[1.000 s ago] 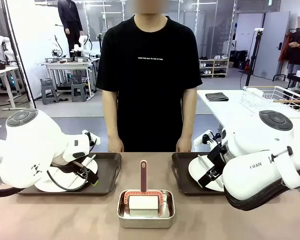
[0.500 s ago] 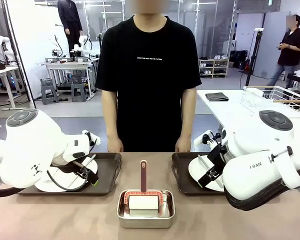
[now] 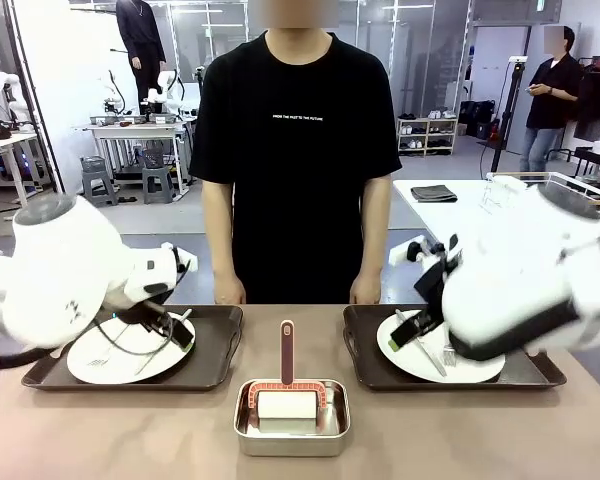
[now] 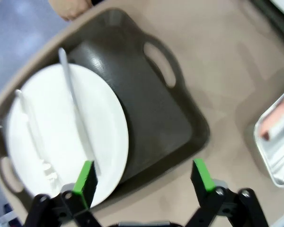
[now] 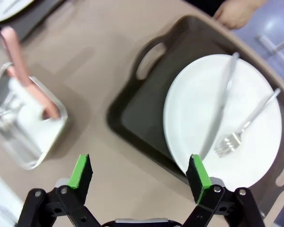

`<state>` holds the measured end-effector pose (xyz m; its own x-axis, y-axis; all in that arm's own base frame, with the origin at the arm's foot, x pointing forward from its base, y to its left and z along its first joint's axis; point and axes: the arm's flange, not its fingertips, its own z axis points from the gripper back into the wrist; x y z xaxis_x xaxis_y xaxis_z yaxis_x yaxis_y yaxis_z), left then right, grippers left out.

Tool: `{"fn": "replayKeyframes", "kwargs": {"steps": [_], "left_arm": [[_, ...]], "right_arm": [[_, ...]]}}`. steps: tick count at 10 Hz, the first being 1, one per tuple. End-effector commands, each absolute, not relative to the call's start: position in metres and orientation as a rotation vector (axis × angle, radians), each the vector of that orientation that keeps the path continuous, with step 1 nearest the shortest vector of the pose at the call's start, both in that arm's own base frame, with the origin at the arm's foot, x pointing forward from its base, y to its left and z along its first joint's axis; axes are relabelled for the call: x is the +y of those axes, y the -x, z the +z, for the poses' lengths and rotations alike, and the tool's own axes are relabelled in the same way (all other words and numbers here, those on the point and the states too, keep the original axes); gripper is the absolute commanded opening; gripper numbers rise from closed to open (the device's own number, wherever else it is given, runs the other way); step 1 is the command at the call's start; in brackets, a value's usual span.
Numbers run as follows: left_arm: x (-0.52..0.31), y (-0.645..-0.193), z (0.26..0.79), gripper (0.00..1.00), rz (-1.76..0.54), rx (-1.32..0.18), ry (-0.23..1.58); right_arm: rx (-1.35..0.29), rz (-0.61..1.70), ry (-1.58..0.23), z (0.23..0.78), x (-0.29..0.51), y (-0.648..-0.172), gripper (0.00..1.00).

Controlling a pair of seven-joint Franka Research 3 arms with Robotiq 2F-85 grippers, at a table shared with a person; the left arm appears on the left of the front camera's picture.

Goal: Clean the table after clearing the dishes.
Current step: When the left (or right) Handle tray is removed, use the left hand (or right hand) to clean the left (or right) side of the table with the Lint Roller.

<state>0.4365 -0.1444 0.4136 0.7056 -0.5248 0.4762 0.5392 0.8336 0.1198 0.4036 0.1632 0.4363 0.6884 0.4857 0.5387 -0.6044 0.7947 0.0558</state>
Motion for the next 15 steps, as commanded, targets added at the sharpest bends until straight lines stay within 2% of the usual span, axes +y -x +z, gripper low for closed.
{"fn": "replayKeyframes", "kwargs": {"steps": [1, 3, 6, 8, 10, 12, 15], "left_arm": [[-0.128, -0.482, 0.459, 1.00, -0.587, -0.383, 0.216], [-0.092, -0.511, 0.482, 1.00, -0.491, -0.319, 0.552], [-0.012, -0.510, 0.486, 1.00, -0.433, -0.239, 0.862], [0.069, -0.501, 0.476, 1.00, -0.324, -0.286, 1.051], [0.149, -0.484, 0.456, 1.00, -0.154, -0.320, 1.202], [0.219, -0.448, 0.451, 1.00, -0.062, -0.410, 1.282], [0.276, -0.409, 0.446, 1.00, 0.140, -0.414, 1.172]], "right_arm": [[-0.434, 0.630, -0.413, 0.486, 0.120, -0.422, 1.00], [-0.385, 0.633, -0.670, 0.510, 0.080, -0.433, 1.00], [-0.352, 0.608, -0.973, 0.508, 0.018, -0.432, 1.00], [-0.297, 0.567, -1.156, 0.493, -0.030, -0.418, 1.00], [-0.341, 0.520, -1.258, 0.484, -0.084, -0.392, 1.00], [-0.385, 0.348, -1.290, 0.469, -0.151, -0.367, 1.00], [-0.443, 0.143, -1.393, 0.436, -0.240, -0.335, 1.00]]}}
